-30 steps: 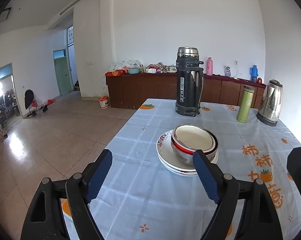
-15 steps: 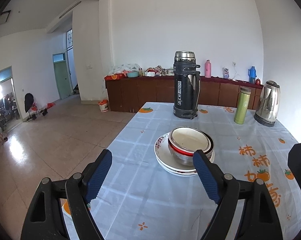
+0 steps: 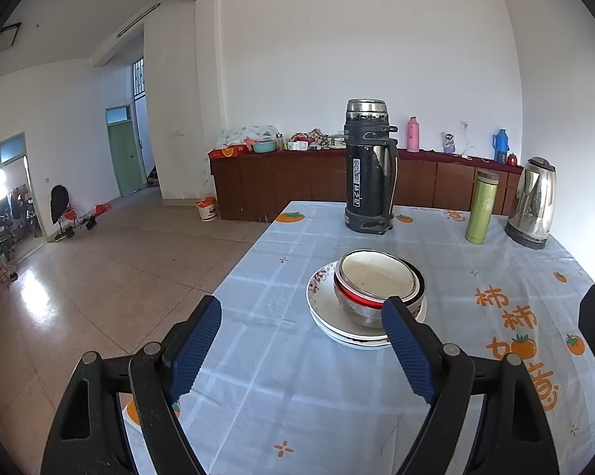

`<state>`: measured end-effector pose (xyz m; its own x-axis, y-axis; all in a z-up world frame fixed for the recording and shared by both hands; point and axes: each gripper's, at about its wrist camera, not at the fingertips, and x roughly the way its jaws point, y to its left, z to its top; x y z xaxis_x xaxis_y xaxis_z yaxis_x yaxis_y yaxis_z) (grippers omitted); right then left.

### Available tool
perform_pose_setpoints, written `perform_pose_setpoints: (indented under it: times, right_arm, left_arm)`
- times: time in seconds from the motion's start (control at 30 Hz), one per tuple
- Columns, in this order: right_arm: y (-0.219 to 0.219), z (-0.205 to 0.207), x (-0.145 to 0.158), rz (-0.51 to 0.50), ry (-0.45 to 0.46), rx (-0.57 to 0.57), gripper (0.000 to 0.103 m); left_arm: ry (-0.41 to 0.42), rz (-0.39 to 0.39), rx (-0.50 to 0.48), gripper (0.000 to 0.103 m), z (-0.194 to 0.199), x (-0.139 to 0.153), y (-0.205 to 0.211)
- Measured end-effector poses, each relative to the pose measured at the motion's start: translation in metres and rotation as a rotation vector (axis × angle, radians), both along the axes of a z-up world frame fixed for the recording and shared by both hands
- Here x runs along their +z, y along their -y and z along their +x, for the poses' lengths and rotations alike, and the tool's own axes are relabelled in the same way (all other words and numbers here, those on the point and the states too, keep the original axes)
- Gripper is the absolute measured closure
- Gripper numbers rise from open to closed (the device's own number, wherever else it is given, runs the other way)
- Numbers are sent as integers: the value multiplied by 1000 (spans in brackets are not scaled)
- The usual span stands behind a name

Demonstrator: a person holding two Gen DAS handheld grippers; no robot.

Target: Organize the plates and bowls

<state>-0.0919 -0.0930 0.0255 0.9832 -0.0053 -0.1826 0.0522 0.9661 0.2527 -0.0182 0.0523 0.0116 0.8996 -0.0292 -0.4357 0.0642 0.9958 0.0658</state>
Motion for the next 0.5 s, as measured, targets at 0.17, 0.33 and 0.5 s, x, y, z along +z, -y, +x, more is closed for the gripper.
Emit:
perform_pose_setpoints:
  times: [0.17, 0.33, 0.5]
  right_arm:
    - [1, -3, -2, -1, 3, -8, 0]
    - [6, -3, -3, 12, -2, -15, 0]
    - [10, -4, -3, 16, 0, -19, 0]
  left_arm:
    - [1, -4, -1, 11, -1, -1, 0]
    - [6, 4, 4, 10, -2, -1, 2]
    - [10, 12, 0, 10, -4, 0, 7]
